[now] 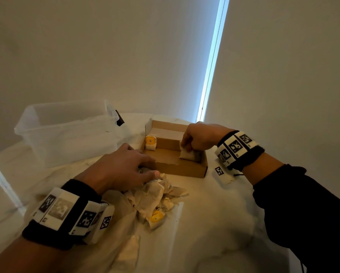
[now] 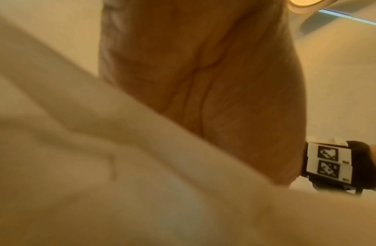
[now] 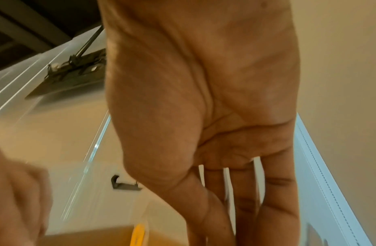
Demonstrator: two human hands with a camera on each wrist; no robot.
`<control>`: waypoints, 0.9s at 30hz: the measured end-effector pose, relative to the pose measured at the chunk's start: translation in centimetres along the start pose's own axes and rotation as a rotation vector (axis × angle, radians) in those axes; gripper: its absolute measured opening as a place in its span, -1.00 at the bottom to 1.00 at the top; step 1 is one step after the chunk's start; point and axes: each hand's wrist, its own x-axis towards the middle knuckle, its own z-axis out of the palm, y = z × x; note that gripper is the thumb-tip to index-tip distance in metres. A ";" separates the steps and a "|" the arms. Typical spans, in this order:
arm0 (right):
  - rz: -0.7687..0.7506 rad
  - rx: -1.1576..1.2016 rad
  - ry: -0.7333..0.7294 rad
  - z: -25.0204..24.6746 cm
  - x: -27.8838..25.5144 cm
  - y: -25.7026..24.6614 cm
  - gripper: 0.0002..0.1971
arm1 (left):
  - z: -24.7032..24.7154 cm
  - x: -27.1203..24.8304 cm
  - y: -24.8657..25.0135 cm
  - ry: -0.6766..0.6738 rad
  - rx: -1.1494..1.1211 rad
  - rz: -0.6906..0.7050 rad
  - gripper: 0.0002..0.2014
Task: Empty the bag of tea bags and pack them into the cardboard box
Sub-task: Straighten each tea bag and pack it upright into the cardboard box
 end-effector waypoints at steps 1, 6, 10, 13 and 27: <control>0.001 0.025 0.024 -0.7 -0.2 -0.1 -0.61 | 0.0 0.0 0.0 0.004 -0.007 0.000 -0.37; -0.066 0.130 0.145 -3.8 -1.6 -1.4 -0.68 | -1.5 -1.1 0.2 0.094 -0.094 0.017 -0.40; -0.313 0.104 -0.033 -3.7 -4.3 -5.6 -0.67 | -5.1 -4.2 -0.2 0.279 -0.129 0.010 -0.53; -0.453 0.091 -0.191 -2.7 -7.0 -8.6 -0.65 | -7.2 -7.9 -0.9 0.214 -0.098 -0.009 -0.53; -0.382 -0.016 -0.107 1.0 -8.1 -9.5 -0.71 | -3.2 -10.3 -7.6 0.155 0.003 -0.284 -0.61</control>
